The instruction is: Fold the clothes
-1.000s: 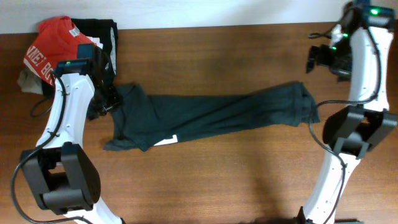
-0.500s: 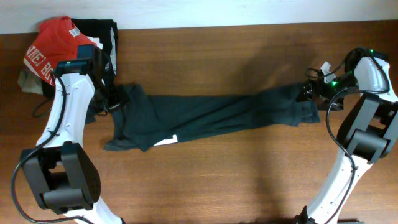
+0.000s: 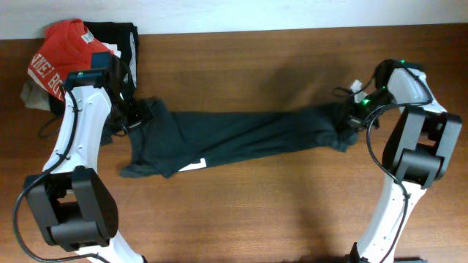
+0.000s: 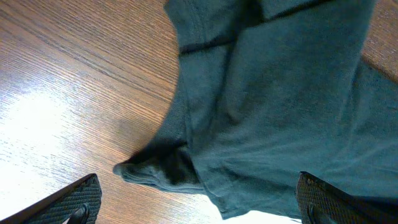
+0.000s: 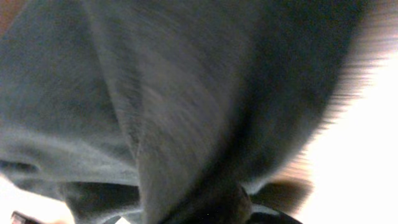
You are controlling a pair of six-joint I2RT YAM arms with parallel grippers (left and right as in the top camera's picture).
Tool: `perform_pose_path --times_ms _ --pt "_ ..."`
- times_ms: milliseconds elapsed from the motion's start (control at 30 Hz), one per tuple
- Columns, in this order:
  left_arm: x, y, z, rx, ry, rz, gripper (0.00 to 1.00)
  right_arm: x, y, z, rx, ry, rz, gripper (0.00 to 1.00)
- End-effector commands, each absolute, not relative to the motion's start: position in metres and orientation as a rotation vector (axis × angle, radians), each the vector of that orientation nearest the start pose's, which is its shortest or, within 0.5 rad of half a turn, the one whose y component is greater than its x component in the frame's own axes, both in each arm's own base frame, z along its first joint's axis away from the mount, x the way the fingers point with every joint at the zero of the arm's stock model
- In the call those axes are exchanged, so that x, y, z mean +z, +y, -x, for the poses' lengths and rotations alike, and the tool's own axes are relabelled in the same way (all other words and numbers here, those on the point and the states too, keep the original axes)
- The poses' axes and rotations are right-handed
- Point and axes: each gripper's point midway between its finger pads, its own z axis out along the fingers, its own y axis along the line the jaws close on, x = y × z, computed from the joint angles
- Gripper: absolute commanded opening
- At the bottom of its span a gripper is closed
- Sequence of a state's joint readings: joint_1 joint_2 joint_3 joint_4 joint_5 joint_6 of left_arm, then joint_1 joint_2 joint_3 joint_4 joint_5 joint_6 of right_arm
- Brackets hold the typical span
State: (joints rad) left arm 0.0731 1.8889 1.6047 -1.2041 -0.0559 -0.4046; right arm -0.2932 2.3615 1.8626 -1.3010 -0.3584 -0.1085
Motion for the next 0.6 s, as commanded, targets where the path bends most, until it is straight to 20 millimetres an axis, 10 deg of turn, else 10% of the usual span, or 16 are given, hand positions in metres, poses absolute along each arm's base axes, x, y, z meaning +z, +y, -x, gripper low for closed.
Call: perform_pose_path --times_ms 0,167,567 --pt "0.109 0.034 -0.372 0.055 2.966 0.719 0.99 0.043 -0.107 -0.404 0.307 3.176 -0.536 0.04" --pt "0.109 0.033 -0.374 0.048 2.958 0.718 0.99 0.097 -0.071 -0.412 0.294 3.121 -0.373 0.04" --pt "0.109 0.033 -0.373 0.050 2.965 0.718 0.99 0.072 0.090 -0.397 0.278 3.226 0.239 0.14"
